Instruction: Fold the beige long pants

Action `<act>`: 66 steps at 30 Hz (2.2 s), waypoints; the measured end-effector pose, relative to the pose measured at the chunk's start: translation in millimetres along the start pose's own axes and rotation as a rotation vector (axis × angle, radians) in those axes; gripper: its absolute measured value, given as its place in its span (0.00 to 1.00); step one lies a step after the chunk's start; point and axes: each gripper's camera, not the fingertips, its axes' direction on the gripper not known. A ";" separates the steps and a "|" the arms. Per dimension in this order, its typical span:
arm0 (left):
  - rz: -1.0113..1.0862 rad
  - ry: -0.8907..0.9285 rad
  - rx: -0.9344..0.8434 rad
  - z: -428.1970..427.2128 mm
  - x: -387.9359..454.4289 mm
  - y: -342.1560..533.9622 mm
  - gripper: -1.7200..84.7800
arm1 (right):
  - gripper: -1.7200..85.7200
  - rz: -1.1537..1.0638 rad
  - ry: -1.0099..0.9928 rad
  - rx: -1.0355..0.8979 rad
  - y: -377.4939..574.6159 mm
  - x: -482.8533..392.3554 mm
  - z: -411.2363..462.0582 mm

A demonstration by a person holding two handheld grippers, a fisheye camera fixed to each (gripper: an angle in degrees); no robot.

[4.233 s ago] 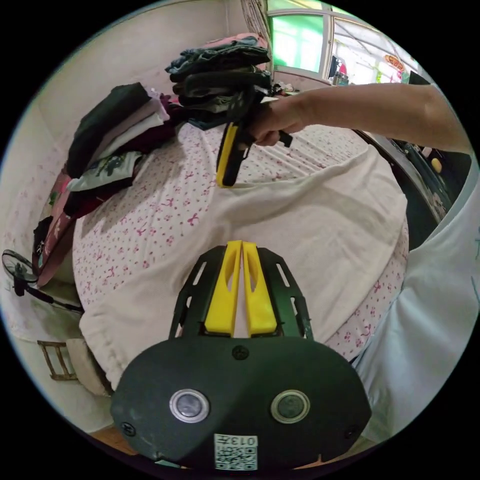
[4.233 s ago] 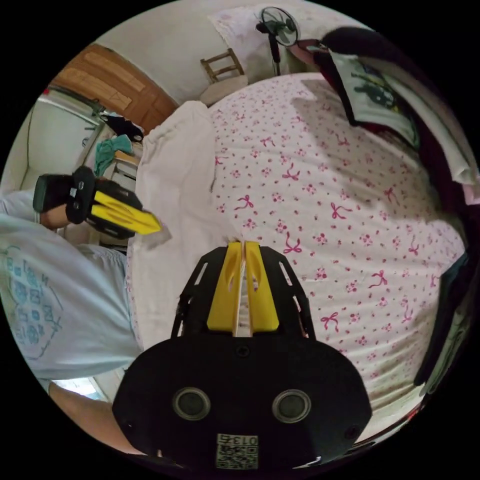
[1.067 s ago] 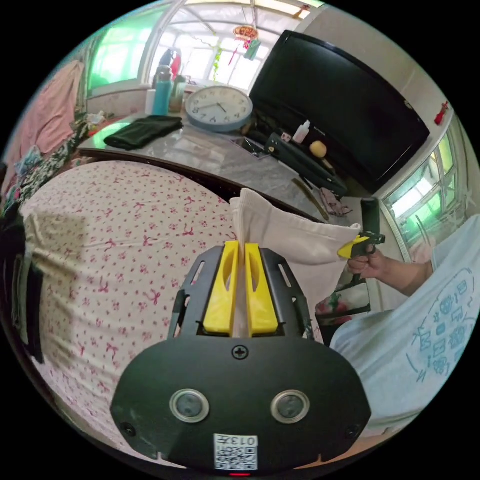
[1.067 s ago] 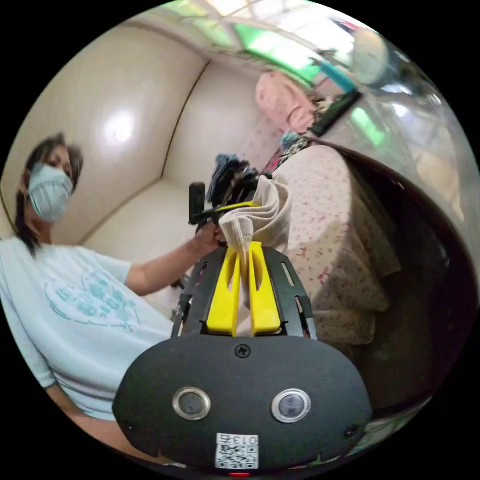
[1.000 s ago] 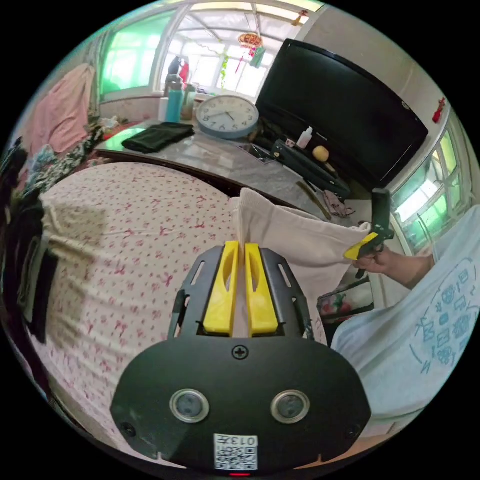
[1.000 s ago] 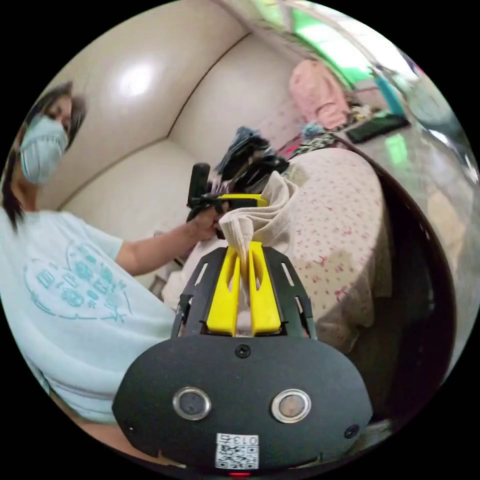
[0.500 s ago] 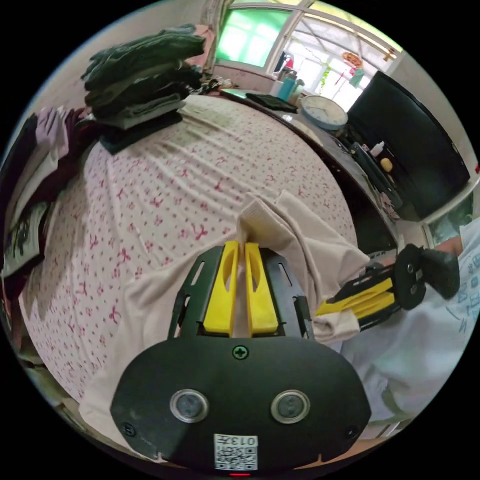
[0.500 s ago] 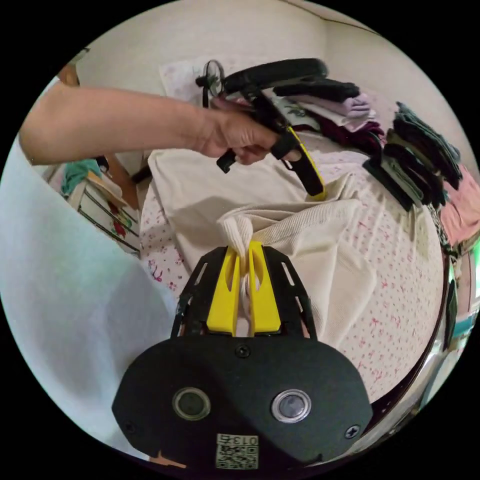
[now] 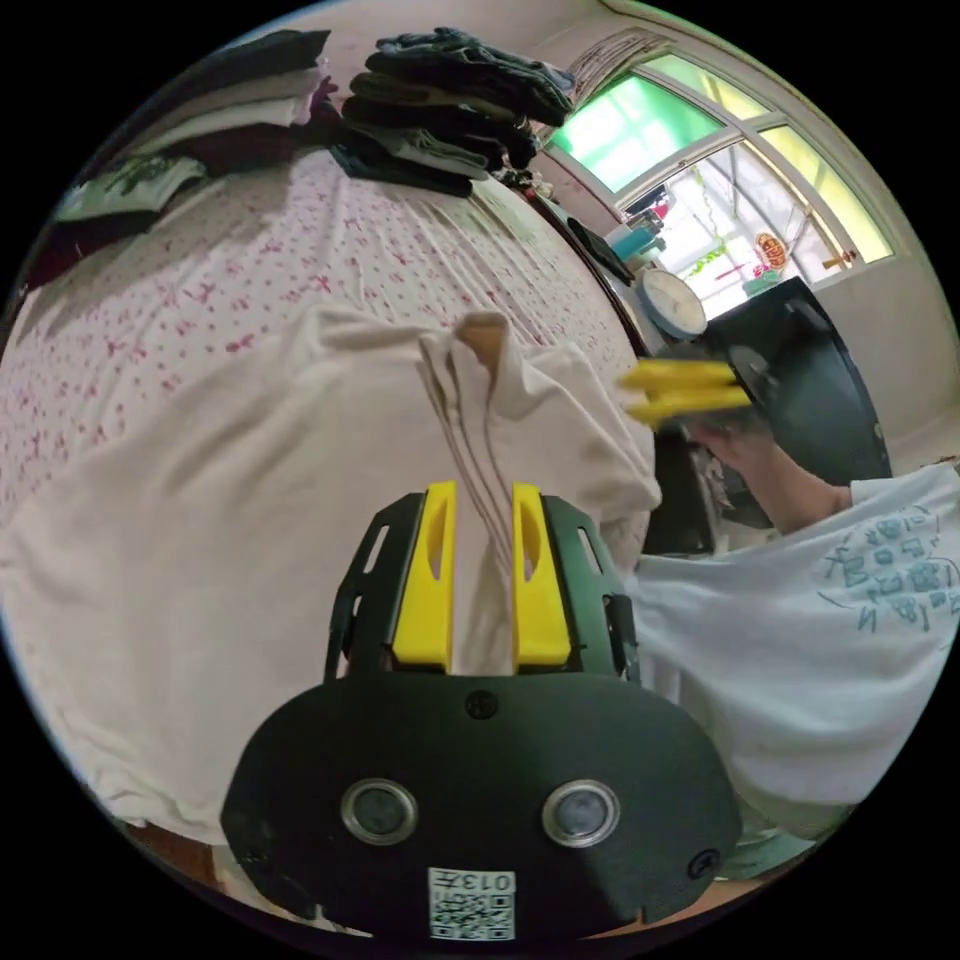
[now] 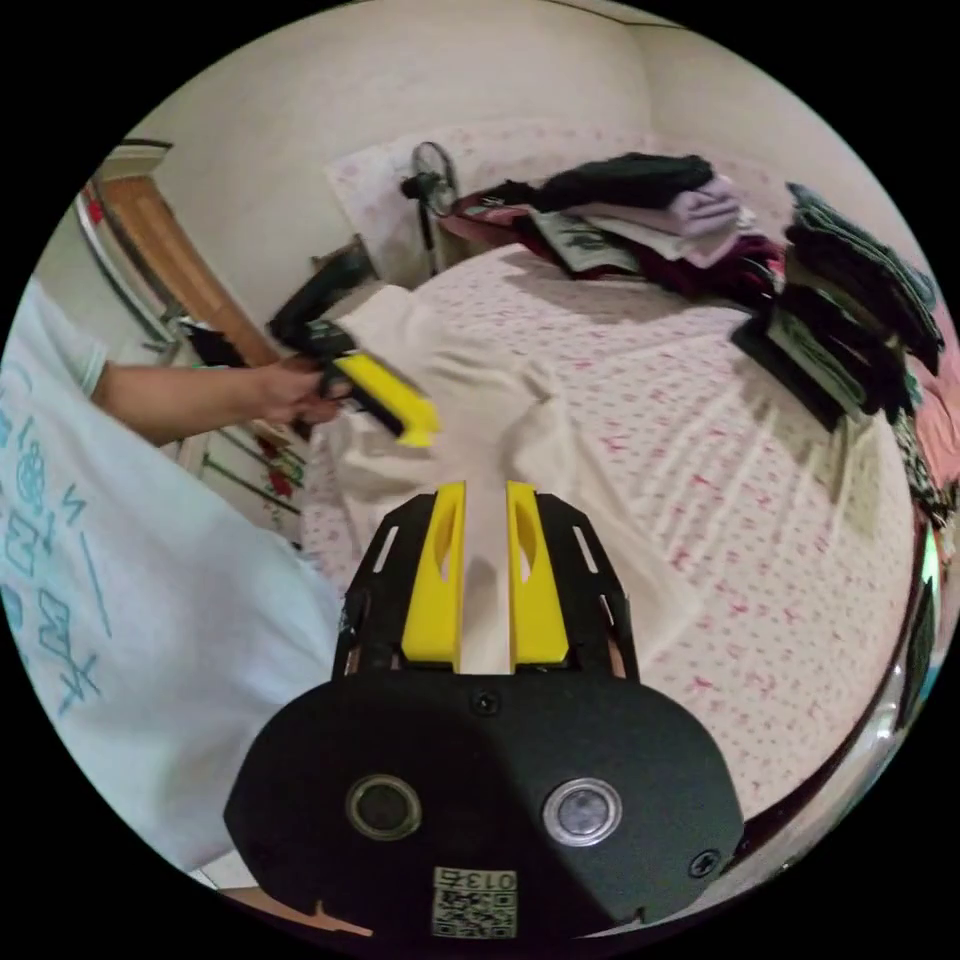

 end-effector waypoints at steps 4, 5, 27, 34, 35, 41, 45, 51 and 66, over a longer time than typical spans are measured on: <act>-0.049 -0.016 -0.079 32.7 26.4 2.8 0.17 | 0.12 -0.023 0.100 -0.187 -43.5 51.2 18.3; -0.059 -0.030 -0.088 36.9 29.0 2.1 0.17 | 0.12 -0.071 0.118 -0.253 -55.7 56.0 28.6; -0.166 -0.225 -0.027 25.5 45.2 15.8 0.09 | 0.09 -0.049 0.122 -0.276 -169.3 72.8 21.8; -0.216 -0.187 -0.046 34.3 43.0 12.2 0.12 | 0.11 -0.194 -0.040 -0.224 -241.5 58.0 31.6; -0.218 -0.207 -0.051 36.5 43.5 11.5 0.11 | 0.11 -0.201 -0.052 -0.249 -250.9 57.6 42.1; -0.157 -0.307 -0.026 29.9 64.2 10.9 0.06 | 0.05 -0.296 -0.022 -0.328 -274.1 35.4 67.7; -0.209 -0.273 -0.014 33.4 58.5 32.7 0.04 | 0.04 -0.292 0.029 -0.234 -281.7 31.5 51.7; -0.227 -0.211 0.059 17.9 57.2 41.7 0.06 | 0.08 -0.250 -0.039 -0.267 -292.7 49.0 53.0; -0.177 -0.243 -0.024 43.1 65.3 17.6 0.05 | 0.06 -0.297 -0.090 -0.343 -286.5 33.9 56.8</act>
